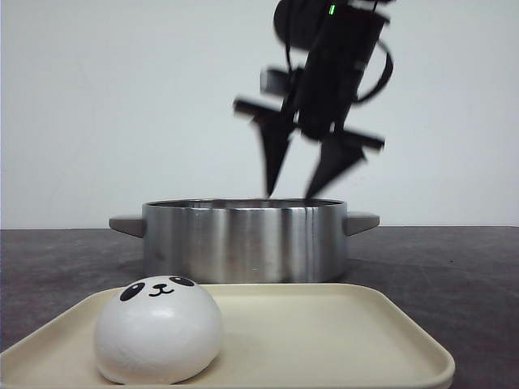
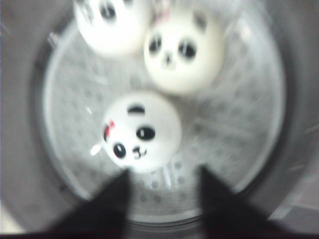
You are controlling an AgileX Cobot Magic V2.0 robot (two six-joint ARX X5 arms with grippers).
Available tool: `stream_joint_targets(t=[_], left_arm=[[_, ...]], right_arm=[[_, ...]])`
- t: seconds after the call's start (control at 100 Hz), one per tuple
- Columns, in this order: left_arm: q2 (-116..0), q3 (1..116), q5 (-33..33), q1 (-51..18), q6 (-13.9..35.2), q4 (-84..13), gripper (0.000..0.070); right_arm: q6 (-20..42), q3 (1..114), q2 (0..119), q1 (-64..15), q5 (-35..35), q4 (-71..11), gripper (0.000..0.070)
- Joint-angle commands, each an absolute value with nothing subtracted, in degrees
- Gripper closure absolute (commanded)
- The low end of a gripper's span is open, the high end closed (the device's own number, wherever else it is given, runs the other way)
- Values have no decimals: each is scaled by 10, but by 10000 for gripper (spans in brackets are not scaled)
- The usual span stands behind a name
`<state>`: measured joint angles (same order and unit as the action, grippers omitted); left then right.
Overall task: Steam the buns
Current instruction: 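Lift the bun with the right gripper into the steamer and release, then lower the left gripper onto the last panda bun and grasp it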
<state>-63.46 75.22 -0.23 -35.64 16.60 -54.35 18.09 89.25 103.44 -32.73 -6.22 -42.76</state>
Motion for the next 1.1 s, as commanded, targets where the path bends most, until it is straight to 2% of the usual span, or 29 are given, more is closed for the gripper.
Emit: stream_joint_targets(t=[0.0,0.14,0.34,0.43,0.64,0.89,1.09], left_arm=[[-644,728,24,-370,188,-542,107],[-648,640,58,-403,215,-514,107],[-651,514,72,-465,296,-404,107],[-663,486,76,-490,317,-371,108],[-738,484,76,-535,320,-354,108],[-831,484,73,-547,326,-324,108],[-862,484,68,-547,338,-309,107]], right_arm=[[158,940,997,-335,-63,-435,683],[158,993,919,-356,-60,-438,683],[157,1023,812,-385,-60,-398,687],[158,1023,780,-387,-57,-390,687],[159,1023,747,-385,-28,-399,687],[176,1023,744,-387,-55,-409,687],[175,1023,744,-393,-60,-421,687]])
